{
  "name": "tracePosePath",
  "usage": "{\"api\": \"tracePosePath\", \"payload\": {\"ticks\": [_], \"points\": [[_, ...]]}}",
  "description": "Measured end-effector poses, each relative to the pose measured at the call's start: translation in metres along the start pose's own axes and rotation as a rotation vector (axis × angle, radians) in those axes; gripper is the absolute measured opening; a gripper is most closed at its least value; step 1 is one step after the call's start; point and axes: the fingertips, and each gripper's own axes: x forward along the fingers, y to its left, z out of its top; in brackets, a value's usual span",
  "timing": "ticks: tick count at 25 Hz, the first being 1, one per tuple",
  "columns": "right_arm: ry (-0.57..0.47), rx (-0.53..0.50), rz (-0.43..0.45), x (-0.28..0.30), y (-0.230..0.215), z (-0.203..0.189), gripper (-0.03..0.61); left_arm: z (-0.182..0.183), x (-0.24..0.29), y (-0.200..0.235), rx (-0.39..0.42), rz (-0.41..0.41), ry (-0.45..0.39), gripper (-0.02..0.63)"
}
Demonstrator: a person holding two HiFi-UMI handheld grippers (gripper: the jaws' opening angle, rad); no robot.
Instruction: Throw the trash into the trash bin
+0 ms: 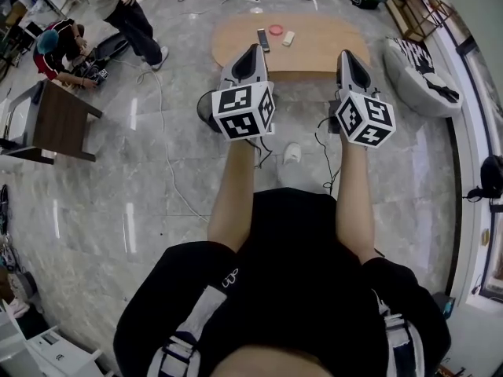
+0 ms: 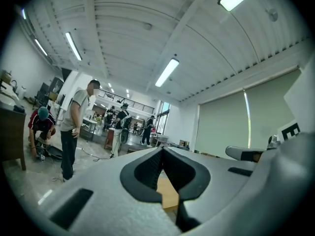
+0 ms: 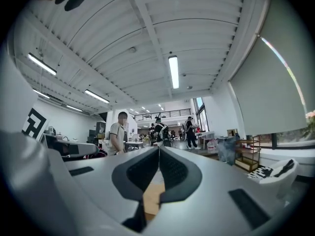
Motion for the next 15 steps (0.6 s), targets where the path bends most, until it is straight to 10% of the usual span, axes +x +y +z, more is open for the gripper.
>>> {"api": "tracePosePath", "payload": {"ticks": [15], "points": [[0.016,0.055,0.1,0.168,-0.048,-0.039,0.011,-0.02,0.141,0.055,0.03,0.129,0.021,0.002]]}}
